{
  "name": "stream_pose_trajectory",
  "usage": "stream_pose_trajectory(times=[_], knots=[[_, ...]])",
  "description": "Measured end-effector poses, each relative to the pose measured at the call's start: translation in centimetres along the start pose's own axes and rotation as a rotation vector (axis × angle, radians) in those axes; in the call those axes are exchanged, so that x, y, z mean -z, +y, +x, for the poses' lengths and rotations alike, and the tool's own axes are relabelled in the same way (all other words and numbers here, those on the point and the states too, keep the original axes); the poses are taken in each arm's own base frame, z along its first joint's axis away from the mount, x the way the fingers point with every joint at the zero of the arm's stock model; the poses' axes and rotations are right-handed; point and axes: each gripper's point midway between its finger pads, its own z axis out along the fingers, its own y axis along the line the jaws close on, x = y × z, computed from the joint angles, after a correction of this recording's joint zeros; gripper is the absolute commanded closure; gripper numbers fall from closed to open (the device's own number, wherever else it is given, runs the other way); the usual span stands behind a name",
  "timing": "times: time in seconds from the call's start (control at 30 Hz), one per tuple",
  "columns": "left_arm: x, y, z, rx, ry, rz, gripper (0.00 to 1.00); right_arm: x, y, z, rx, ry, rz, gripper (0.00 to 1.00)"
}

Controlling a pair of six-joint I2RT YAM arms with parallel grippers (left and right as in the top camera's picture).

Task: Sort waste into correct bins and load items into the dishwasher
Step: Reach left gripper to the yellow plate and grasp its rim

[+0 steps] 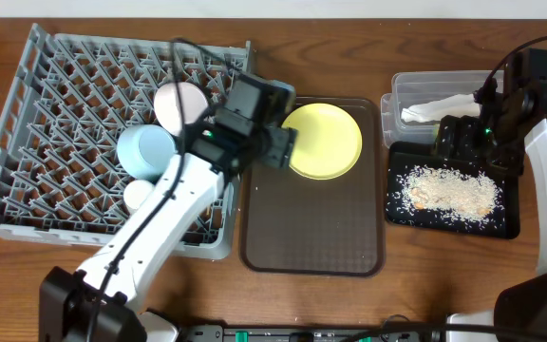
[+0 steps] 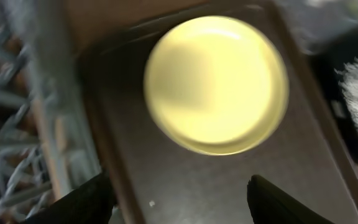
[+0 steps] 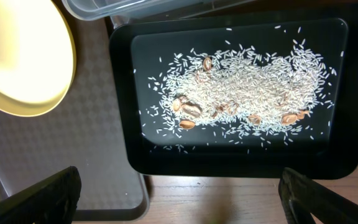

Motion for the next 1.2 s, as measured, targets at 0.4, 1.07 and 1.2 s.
stream_pose_trajectory(times=[0.4,1.07,1.2], knots=[[-7.6,-8.3,1.4,-0.448,0.038,0.131,0.22,0.0,0.0,0.0,0.0,0.0,0.0,0.01],[-15.9,-9.2,9.0,-0.461,0.279,0.15,0.72,0.0,0.0,0.0,0.0,0.0,0.0,0.01],[-15.6,-10.5,9.7,-0.481,0.294,0.164,0.77,0.0,0.0,0.0,0.0,0.0,0.0,0.01]])
